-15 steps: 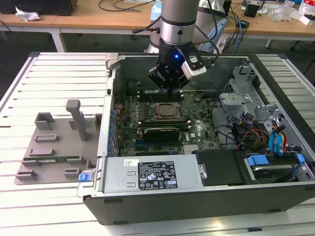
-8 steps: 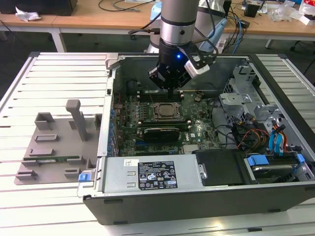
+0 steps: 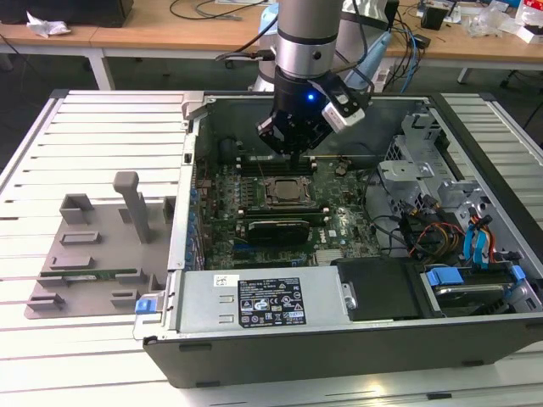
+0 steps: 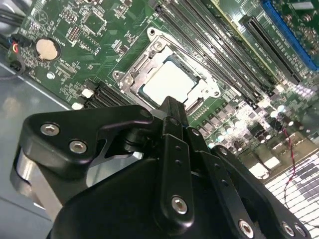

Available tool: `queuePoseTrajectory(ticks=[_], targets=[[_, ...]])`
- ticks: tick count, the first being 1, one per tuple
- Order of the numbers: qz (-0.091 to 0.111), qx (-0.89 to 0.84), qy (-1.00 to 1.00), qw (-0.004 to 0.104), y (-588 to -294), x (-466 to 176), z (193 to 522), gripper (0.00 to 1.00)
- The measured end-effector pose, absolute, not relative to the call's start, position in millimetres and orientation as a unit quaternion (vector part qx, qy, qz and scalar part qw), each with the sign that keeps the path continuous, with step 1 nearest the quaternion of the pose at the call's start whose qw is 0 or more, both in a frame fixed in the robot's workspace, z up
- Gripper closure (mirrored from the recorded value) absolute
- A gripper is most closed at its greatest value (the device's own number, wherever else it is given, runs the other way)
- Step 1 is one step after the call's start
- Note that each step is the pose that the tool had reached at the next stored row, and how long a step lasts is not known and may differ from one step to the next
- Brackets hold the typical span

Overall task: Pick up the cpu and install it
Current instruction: 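Install the first cpu locking lever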

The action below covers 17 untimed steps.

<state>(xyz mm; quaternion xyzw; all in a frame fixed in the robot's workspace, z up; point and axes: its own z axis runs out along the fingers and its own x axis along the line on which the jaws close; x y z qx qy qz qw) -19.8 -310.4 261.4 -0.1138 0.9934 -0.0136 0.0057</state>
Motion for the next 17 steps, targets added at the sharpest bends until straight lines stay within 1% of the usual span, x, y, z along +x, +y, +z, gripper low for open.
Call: queuePoseTrajectory(ticks=[17], targets=[[-0.013,-0.251,0.968,0.008,-310.4,-19.8,261.4,0.89]])
